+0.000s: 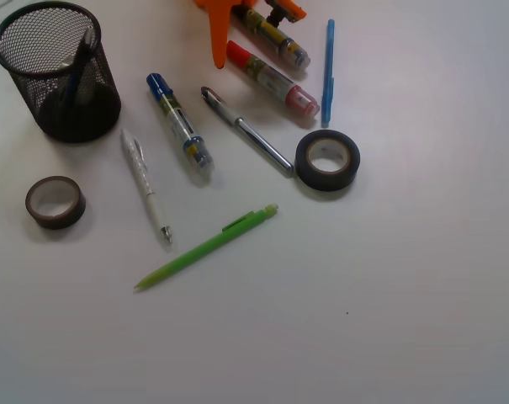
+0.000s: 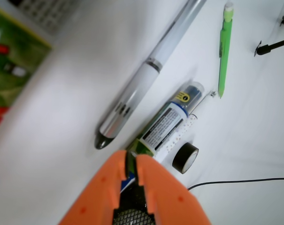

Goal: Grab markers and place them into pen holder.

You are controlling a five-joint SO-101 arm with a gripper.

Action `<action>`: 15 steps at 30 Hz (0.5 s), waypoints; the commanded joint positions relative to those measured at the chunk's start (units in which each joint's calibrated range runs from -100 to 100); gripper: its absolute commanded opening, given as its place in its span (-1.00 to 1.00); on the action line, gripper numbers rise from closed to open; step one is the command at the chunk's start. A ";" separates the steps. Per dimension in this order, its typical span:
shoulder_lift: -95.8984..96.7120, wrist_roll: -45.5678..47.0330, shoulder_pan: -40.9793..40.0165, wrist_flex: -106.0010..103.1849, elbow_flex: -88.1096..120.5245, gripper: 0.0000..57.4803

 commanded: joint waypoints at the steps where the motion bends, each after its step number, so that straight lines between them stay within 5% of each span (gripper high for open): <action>1: -0.25 -0.39 4.16 -19.36 3.50 0.17; 15: 0.43 -2.10 4.16 -17.09 2.32 0.17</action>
